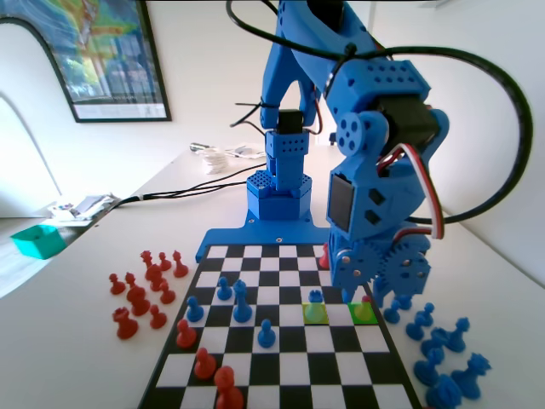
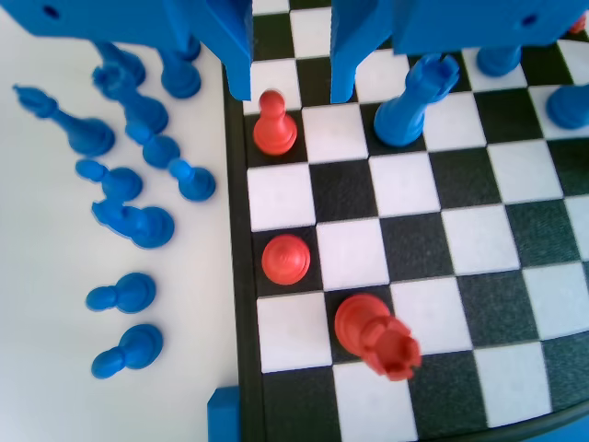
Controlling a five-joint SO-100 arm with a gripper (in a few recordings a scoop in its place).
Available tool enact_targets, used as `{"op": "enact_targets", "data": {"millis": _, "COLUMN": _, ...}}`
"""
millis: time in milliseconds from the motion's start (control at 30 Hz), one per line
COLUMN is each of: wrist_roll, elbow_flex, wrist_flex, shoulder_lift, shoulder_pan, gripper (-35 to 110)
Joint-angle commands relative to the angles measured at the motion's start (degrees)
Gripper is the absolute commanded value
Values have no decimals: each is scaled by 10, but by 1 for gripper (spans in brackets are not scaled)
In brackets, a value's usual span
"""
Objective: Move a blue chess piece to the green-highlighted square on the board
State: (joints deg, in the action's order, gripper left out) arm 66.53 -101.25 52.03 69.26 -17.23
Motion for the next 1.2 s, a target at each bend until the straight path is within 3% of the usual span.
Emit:
{"op": "enact_targets", "data": {"millis": 0, "wrist_roll": 11, "elbow_flex": 1, "wrist_flex": -8, "shoulder_lift": 17, "shoulder_pan": -12, "gripper": 14}}
{"op": "enact_targets", "data": {"millis": 1167, "wrist_roll": 24, "elbow_flex": -9, "wrist_flex": -33, "shoulder_lift": -12, "shoulder_pan": -27, "gripper": 8}}
